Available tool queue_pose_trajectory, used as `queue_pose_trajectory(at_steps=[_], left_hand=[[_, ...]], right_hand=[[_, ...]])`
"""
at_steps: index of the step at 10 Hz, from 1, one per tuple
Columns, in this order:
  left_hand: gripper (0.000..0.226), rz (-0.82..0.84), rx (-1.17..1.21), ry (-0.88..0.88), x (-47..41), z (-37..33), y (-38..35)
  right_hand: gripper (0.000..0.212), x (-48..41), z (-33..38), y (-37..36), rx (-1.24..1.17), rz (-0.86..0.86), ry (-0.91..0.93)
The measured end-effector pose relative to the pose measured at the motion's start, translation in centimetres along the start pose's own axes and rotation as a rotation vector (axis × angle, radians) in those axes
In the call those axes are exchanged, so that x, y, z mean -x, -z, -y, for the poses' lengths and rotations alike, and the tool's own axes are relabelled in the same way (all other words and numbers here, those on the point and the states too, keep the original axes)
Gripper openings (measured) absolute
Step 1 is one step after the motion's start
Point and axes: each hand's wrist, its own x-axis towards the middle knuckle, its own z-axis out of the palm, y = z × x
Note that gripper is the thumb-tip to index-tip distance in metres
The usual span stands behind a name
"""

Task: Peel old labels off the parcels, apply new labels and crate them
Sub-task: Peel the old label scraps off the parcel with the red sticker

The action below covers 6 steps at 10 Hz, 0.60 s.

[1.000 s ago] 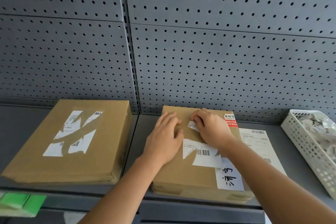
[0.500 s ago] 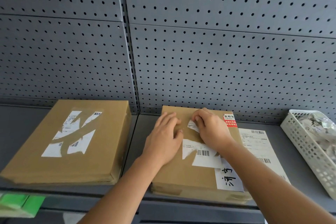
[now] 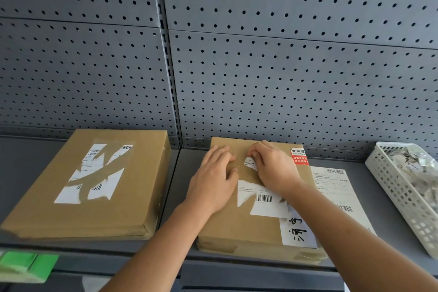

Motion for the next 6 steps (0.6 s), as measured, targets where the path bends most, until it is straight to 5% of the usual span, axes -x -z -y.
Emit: queue_pose_trajectory(at_steps=[6], left_hand=[[0.034, -0.005, 0.006, -0.002, -0.04, -0.15, 0.05]], right_hand=[[0.021, 0.04, 0.09, 0.33, -0.015, 0.008, -0.03]])
